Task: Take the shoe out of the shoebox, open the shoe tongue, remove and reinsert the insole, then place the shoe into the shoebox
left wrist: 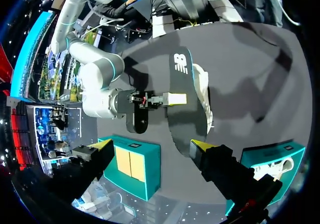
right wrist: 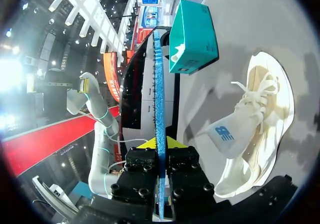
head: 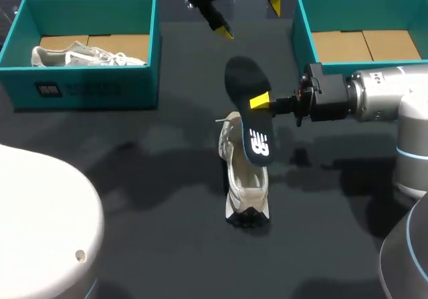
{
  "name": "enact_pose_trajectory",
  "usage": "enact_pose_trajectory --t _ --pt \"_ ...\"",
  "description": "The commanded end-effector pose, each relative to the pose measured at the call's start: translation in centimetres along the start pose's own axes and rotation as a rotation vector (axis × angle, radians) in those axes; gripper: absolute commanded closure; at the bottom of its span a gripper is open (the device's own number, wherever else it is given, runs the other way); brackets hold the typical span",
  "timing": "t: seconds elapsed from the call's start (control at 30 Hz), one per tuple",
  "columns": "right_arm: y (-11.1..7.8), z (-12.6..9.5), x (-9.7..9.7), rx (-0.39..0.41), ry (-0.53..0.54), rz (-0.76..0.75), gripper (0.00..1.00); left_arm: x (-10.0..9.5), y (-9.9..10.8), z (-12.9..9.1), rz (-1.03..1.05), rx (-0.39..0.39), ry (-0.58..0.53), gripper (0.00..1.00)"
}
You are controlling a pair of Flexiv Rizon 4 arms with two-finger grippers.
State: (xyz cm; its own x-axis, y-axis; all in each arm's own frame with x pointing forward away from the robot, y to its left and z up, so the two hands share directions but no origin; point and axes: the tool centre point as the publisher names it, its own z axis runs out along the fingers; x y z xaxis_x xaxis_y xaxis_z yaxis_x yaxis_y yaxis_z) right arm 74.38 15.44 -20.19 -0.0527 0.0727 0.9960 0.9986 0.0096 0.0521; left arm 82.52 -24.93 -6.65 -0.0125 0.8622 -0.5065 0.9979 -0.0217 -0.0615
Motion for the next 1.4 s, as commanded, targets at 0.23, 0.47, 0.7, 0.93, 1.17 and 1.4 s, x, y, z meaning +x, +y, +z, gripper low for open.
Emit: enact_pose_trajectory --t 0.23,0.47,0.7,0.93,1.17,1.4 --pt "-0.1 0.1 0.1 -0.001 -0.004 0.001 1.0 -1.8 0.3 1.4 -0.032 -0.009 0.667 0.0" --pt "-0.1 0.1 0.1 -0.001 -0.004 0.001 1.0 -1.6 0.1 2.3 -0.051 -0.024 0.713 0.0" --pt "-0.1 0.1 0.1 -0.001 -0.004 0.001 1.0 -1.6 0.1 2.7 -0.07 -0.022 0.703 0.0" --pt "-0.1 0.1 0.1 -0.001 -0.004 0.001 1.0 -1.4 0.0 2.7 -0.081 -0.024 0.619 0.0" --pt "-0.1 0.1 0.1 -0.001 -0.004 0.001 1.0 -0.6 -0.3 2.4 -0.085 -0.02 0.466 0.0" --pt "-0.1 0.1 0.1 -0.001 -0.004 0.001 1.0 1.2 -1.0 2.0 -0.06 -0.049 0.248 0.0"
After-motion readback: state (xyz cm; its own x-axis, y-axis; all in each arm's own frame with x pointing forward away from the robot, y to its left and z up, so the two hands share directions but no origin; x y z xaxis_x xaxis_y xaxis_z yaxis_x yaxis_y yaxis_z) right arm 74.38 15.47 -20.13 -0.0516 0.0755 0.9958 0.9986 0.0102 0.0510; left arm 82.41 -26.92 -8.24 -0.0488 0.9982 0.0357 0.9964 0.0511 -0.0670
